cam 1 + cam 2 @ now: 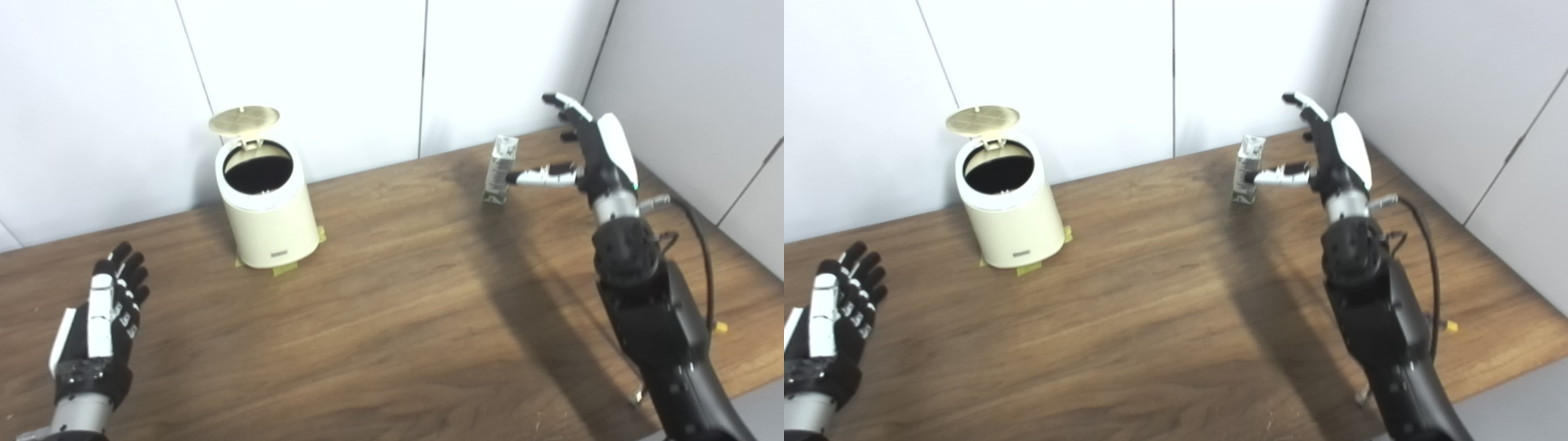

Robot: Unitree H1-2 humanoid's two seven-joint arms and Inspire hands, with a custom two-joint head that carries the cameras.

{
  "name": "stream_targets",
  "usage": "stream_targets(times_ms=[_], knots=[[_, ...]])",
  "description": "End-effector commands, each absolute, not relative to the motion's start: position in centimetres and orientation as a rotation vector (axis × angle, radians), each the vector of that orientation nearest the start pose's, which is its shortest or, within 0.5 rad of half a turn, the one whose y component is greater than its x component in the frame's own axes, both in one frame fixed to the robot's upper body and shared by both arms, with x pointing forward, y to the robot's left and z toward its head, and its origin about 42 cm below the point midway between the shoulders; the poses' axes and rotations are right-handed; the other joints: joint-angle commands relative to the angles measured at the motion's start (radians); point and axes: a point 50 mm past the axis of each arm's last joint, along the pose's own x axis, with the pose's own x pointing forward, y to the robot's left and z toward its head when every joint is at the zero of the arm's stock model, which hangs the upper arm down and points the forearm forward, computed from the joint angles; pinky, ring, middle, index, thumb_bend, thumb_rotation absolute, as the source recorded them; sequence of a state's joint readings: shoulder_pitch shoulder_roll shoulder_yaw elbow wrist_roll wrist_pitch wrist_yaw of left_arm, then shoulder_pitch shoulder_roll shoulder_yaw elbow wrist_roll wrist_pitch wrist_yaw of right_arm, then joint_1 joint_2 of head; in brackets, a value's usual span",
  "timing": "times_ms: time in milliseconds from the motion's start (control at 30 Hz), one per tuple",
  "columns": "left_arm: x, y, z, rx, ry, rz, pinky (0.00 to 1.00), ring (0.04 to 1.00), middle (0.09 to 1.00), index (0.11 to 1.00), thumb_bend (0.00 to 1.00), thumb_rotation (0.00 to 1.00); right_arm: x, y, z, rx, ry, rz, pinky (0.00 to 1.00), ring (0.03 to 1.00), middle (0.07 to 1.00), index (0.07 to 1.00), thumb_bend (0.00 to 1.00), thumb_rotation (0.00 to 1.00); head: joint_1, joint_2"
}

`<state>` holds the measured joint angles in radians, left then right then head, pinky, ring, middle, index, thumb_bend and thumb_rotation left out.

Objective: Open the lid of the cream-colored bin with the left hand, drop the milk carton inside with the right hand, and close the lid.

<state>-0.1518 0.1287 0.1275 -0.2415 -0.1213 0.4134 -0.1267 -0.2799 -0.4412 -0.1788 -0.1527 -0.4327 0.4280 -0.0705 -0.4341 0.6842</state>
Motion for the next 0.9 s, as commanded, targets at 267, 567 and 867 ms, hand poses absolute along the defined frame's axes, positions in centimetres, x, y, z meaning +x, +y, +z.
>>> stream_targets(times_ms=[267,567,867], knots=[[33.0,26.5,21.3,0.063,-0.062,-0.099,1.00,0.986,0.970,0.987,0.43,1.00,40.3,-39.8,27.5,-0.892,-0.042,-0.453,0.71,0.848,0.895,0.874,0.93,0.07,0.004,0.002],[32.7,26.9,21.6,0.093,-0.052,-0.123,1.00,1.000,0.982,1.000,0.37,0.99,43.5,-40.1,27.3,-0.905,0.017,-0.432,0.69,0.834,0.874,0.853,0.96,0.06,-0.001,0.001],[32.5,27.0,21.6,0.107,-0.054,-0.135,1.00,1.000,0.983,1.000,0.36,0.98,44.6,-40.2,26.0,-0.933,0.023,-0.418,0.74,0.860,0.888,0.865,0.95,0.07,-0.002,0.004]])
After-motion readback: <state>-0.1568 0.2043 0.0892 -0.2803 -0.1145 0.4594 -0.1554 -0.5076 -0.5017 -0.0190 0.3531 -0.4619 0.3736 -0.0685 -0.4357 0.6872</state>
